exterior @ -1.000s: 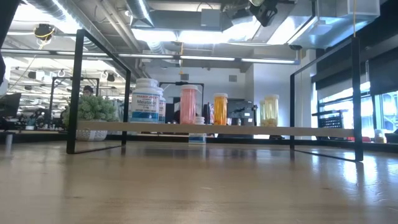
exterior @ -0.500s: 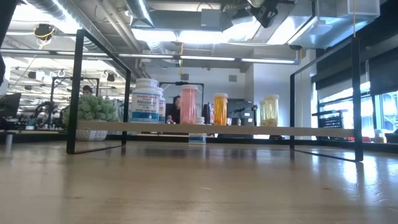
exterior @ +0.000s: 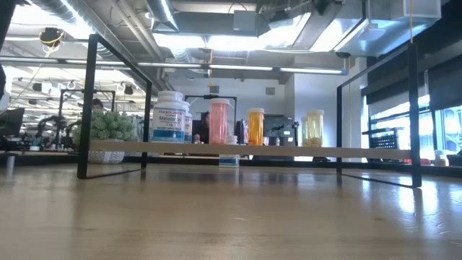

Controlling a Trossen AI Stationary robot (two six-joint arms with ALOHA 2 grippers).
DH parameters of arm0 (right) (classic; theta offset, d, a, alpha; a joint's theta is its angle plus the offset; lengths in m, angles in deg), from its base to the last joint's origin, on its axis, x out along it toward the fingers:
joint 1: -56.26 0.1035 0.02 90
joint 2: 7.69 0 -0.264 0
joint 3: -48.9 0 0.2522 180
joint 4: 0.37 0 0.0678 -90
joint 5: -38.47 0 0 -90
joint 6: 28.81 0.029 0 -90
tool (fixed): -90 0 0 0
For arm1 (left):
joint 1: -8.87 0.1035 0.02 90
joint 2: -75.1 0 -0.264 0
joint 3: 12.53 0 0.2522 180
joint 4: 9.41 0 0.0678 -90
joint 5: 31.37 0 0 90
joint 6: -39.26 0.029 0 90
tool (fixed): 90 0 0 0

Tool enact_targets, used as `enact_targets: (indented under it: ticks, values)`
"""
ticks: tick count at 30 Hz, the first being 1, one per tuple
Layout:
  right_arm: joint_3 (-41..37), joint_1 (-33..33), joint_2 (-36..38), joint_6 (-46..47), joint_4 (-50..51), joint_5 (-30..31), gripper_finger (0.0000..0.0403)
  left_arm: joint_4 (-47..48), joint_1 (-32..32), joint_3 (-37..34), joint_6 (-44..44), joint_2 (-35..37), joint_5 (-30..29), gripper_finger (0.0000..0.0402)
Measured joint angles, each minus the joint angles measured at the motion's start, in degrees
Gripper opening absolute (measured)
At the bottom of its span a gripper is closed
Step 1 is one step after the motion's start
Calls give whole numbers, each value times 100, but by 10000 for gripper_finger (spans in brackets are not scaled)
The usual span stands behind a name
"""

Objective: Pick and place medicine bottles onto shelf by color
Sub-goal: Put the yellow pill bottle on the shelf aligned with the other yellow pill bottles

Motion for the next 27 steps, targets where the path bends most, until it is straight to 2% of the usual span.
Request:
enact_targets:
  ticks: [10,22,27]
  values:
    - [0,990,237,346,253,2322,107,65,2,4,44,279,-436,163]
    - [-2,2228,-51,2379,798,5077,107,326,2,4,141,278,-780,163]
    - [-2,2494,-501,2832,651,5791,107,326,14,4,496,278,-867,163]
